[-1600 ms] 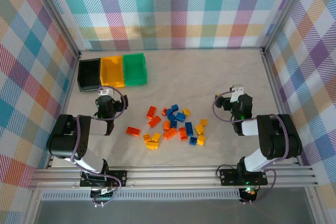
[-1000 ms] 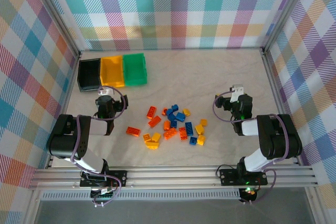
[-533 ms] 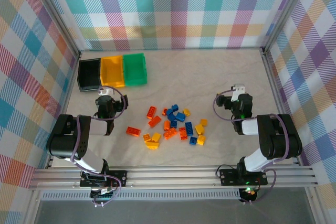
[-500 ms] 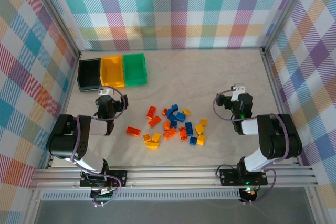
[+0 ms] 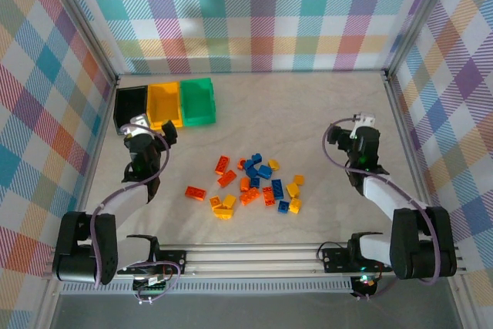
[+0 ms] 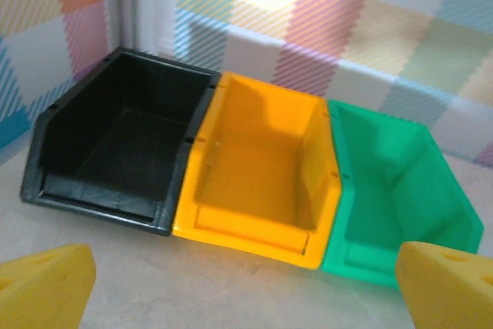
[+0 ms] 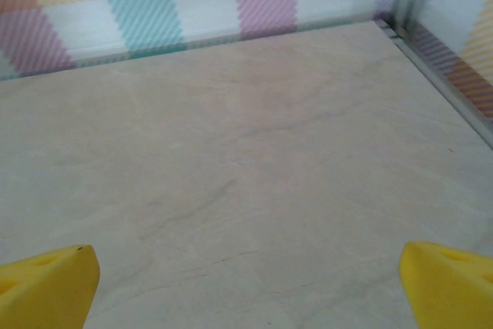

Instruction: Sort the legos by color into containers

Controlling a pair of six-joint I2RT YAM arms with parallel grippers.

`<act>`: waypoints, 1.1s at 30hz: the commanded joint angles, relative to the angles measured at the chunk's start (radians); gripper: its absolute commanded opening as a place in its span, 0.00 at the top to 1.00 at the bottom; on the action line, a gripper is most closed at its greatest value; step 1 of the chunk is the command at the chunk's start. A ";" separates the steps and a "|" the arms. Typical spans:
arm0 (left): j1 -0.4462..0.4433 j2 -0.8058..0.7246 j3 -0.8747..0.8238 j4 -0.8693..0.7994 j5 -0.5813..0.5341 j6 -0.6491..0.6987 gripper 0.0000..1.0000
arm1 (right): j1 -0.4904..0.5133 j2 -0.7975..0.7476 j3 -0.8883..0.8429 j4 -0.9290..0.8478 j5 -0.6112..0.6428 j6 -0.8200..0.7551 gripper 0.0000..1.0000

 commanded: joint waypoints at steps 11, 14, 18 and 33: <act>0.098 -0.052 0.176 -0.354 0.158 -0.447 0.00 | -0.098 0.003 0.076 -0.282 -0.093 0.489 0.00; 0.101 -0.033 0.216 -0.367 0.228 -0.428 0.00 | -0.168 0.040 0.033 -0.148 -0.284 0.565 0.00; 0.097 0.044 0.325 -0.454 0.306 -0.393 0.00 | -0.168 0.075 0.087 -0.204 -0.419 0.526 0.00; -0.054 0.741 1.152 -1.127 0.004 -0.077 0.23 | -0.053 0.179 0.272 -0.492 -0.448 0.356 0.00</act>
